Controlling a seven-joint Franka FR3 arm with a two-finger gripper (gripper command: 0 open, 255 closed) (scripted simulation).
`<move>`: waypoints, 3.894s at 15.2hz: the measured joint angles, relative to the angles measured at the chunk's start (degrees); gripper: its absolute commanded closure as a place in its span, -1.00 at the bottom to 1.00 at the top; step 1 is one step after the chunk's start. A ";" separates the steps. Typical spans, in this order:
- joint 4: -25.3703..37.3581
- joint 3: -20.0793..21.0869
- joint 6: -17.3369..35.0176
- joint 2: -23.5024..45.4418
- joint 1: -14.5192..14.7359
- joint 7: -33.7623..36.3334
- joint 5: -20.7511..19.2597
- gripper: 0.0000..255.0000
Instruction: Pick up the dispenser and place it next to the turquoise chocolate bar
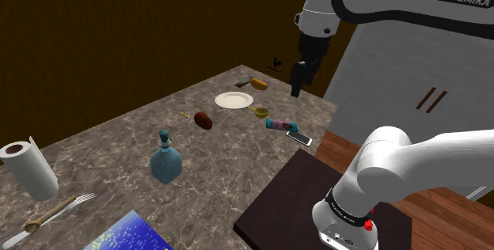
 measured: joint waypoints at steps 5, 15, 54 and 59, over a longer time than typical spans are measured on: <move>0.41 1.61 3.95 5.43 0.35 2.55 2.22 -1.00; 6.74 6.37 15.66 26.17 1.26 10.03 7.65 -1.00; 49.06 10.57 26.98 83.68 7.93 24.49 9.54 1.00; 49.08 10.57 26.98 83.67 7.93 24.50 9.54 1.00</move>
